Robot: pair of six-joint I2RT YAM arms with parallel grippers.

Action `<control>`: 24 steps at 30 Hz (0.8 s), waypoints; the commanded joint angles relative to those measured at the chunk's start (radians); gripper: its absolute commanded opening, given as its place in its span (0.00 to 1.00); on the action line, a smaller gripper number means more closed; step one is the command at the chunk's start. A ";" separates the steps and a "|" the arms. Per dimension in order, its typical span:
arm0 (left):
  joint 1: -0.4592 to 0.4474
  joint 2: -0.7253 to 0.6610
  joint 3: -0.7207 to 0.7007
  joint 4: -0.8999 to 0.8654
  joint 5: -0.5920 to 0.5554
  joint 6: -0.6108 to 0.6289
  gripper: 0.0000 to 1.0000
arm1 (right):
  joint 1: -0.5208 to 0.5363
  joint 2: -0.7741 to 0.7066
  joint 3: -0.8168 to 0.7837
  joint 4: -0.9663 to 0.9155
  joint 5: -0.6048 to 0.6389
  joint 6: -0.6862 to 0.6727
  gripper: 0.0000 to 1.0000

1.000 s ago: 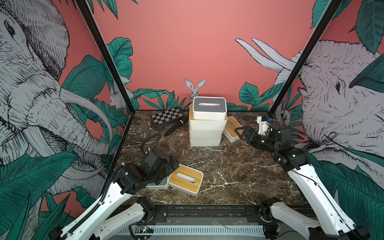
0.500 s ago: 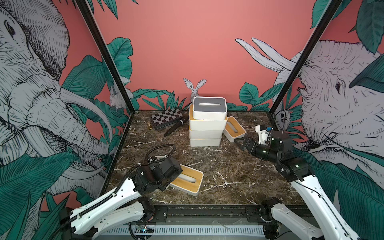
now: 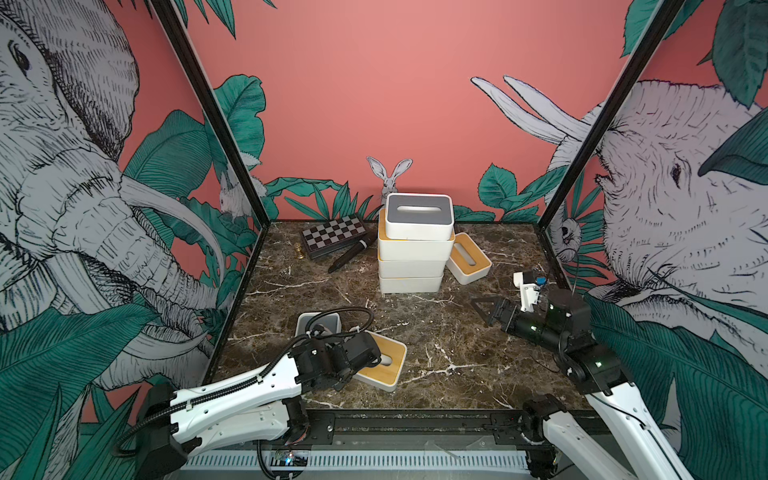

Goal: Stack the tissue boxes
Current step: Pick up the tissue box from the center of the board.

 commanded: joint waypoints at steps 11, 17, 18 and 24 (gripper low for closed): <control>-0.012 0.053 -0.056 0.020 -0.049 -0.127 0.79 | 0.005 -0.082 -0.101 0.036 -0.044 0.012 0.99; -0.011 0.094 -0.069 0.054 -0.061 -0.144 0.76 | 0.006 -0.088 -0.115 0.032 -0.074 0.014 0.99; -0.011 0.102 -0.068 0.062 -0.067 -0.144 0.76 | 0.005 -0.093 -0.115 0.029 -0.076 0.014 0.99; -0.011 0.162 -0.078 0.077 -0.070 -0.179 0.74 | 0.005 -0.120 -0.124 -0.002 -0.089 0.015 0.99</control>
